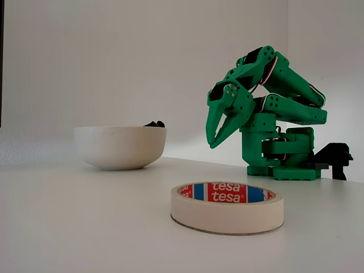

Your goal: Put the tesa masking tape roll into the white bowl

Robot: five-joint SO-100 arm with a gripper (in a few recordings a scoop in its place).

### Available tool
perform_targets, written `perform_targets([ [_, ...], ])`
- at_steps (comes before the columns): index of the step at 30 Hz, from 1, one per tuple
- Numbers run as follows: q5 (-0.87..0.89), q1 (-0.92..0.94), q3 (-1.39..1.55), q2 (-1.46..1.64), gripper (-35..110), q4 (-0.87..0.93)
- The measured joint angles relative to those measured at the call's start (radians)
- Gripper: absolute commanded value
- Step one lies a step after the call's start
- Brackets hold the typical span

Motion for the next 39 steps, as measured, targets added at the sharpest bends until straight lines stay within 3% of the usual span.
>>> perform_targets([
  [26, 0.008, 0.018, 0.000, 0.000, -8, -0.002],
  [31, -0.015, 0.011, 0.000, -0.014, -8, -0.086],
  [39, 0.034, -0.175, -0.209, -0.482, -8, -0.307],
])
